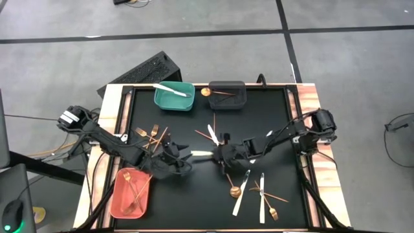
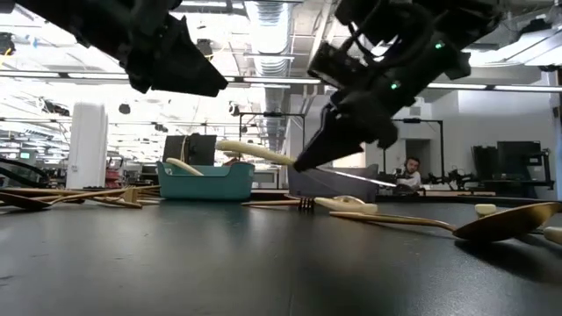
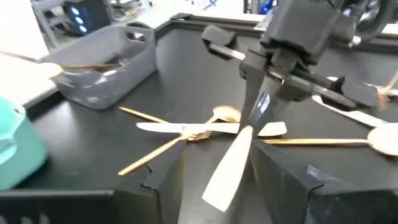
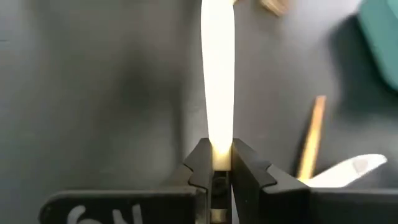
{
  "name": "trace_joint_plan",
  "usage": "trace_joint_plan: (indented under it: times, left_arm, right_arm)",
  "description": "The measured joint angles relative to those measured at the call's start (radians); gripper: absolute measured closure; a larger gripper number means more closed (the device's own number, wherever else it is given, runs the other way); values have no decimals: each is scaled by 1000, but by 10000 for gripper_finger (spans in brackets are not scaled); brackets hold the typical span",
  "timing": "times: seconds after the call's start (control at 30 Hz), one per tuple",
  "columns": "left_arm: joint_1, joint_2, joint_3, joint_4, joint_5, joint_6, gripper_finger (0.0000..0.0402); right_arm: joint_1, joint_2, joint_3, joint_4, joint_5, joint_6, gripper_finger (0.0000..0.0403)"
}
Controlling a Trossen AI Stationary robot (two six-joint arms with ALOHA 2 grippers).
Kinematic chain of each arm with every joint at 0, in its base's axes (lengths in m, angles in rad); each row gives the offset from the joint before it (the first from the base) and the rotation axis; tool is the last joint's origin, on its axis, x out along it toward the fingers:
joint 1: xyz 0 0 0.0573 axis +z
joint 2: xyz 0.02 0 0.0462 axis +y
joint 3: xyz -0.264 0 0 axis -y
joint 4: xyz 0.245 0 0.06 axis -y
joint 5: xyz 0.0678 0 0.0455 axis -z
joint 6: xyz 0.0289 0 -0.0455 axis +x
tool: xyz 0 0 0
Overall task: Sort silverware by color (type)
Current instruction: Put the silver knife into the light blue bin
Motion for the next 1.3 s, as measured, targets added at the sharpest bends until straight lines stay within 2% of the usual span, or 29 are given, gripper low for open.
trace_joint_plan:
  times: [0.07,0.2,0.4,0.63,0.73,0.87,1.0,1.23,1.3]
  left_arm:
    - [20,0,0,3,26,32,209]
    - [100,6,0,5,204,131,193]
    - [243,65,15,95,453,320,195]
    - [322,178,95,90,695,485,196]
    - [332,231,121,73,724,524,196]
    - [345,246,157,20,711,536,198]
    - [365,226,174,-16,750,542,228]
    - [383,220,176,-31,856,556,340]
    - [388,220,176,-37,861,570,355]
  right_arm:
    - [-7,2,-1,-2,7,-14,343]
    - [-5,3,-1,13,3,-37,343]
    - [-6,-7,0,39,4,-54,343]
    - [-7,-7,11,33,4,2,343]
    - [-2,-7,23,30,2,25,343]
    - [-3,-7,25,22,3,83,343]
    - [-3,-7,27,29,6,132,343]
    - [37,-7,28,29,63,183,343]
    - [45,-7,28,30,76,185,343]
